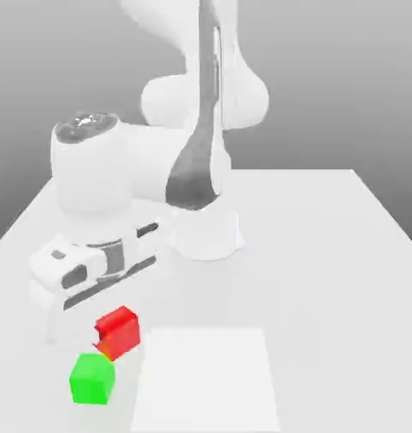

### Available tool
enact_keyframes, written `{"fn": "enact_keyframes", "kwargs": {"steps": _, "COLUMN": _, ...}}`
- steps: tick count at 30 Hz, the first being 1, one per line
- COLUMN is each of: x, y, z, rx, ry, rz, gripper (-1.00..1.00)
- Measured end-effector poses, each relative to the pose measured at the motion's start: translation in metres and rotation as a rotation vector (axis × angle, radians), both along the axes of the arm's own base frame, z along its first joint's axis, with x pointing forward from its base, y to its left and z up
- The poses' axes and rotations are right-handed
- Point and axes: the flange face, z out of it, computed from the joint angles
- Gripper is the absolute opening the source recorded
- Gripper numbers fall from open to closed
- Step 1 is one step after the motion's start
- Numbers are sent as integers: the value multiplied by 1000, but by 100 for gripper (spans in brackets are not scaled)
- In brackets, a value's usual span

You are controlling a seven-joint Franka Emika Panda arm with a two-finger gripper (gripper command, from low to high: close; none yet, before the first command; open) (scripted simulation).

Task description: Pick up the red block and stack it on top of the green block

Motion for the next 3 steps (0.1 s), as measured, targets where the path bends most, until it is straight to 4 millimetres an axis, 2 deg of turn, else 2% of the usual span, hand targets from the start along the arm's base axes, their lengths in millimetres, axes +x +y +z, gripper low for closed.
{"fn": "enact_keyframes", "kwargs": {"steps": 3, "x": 0, "y": 0, "z": 0, "rx": 0, "ry": 0, "rz": 0, "gripper": 100}}
